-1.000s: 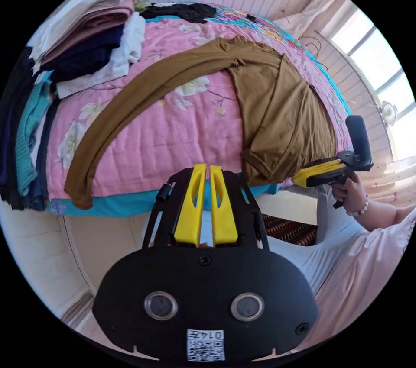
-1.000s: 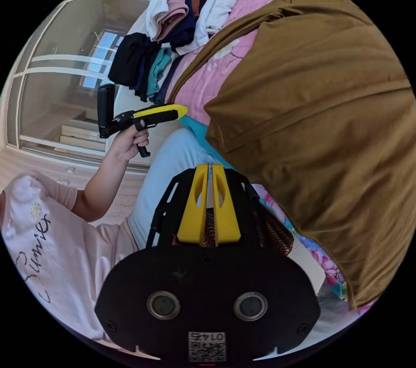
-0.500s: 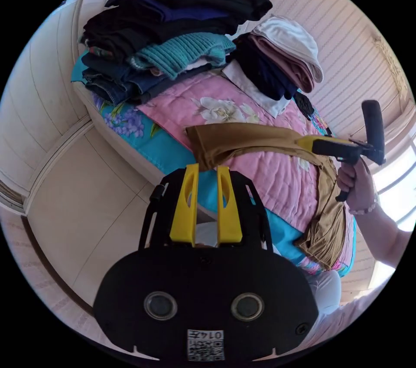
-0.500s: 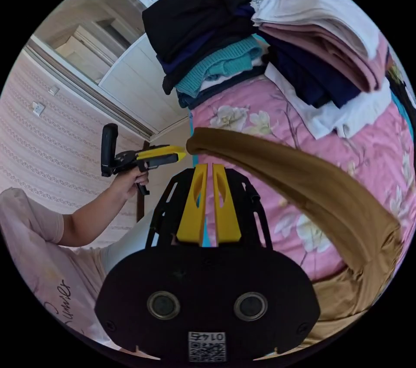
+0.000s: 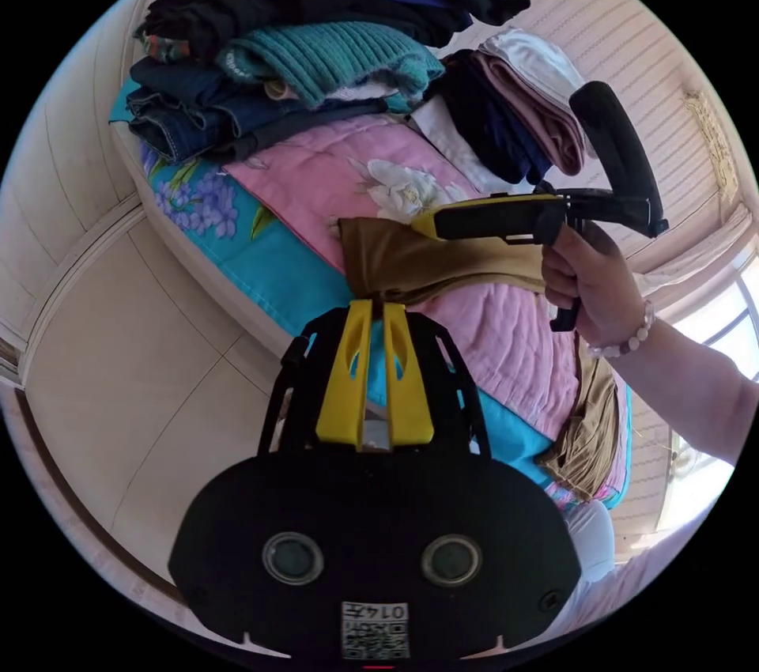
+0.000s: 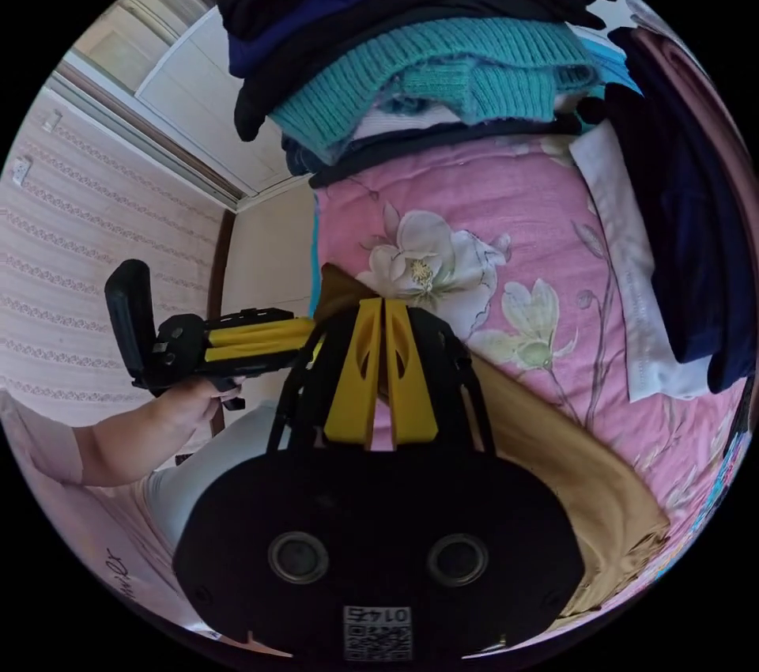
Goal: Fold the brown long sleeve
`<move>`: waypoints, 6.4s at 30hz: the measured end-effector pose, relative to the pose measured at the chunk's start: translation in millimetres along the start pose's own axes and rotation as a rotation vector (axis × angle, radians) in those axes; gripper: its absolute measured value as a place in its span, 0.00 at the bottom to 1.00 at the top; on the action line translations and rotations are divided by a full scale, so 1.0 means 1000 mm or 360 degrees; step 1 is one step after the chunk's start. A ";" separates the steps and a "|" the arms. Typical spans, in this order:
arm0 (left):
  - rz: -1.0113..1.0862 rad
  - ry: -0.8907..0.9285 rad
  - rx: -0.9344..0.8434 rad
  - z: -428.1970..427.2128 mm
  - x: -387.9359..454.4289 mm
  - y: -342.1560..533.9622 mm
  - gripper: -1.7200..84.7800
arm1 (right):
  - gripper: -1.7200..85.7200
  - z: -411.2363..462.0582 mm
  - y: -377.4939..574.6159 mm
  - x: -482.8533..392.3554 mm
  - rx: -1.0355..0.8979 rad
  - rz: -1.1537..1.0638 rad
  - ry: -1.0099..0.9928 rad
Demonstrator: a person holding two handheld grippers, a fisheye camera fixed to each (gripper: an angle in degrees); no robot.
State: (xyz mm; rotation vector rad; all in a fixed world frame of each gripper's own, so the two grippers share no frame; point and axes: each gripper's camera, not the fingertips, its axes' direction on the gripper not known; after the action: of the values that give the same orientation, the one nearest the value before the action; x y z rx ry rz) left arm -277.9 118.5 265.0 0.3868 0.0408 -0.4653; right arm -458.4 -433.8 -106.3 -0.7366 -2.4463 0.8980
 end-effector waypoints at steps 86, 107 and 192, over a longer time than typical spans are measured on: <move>0.1046 0.0552 -0.0631 0.345 0.610 -0.222 0.12 | 0.16 -0.722 0.497 0.150 0.0687 0.1728 0.0429; 0.1404 0.0305 -0.0428 0.294 0.650 -0.304 0.01 | 0.02 -0.795 0.525 0.153 0.0960 0.1767 0.0350; 0.2063 0.0498 -0.0425 0.130 0.508 0.299 0.01 | 0.01 -0.419 0.289 0.075 -0.0228 0.1232 0.0548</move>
State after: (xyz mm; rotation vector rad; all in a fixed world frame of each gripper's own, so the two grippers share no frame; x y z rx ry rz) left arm 303.3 97.7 427.2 0.1564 0.1405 0.8772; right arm -189.9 -8.9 3.1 -1.7905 -1.9232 0.7523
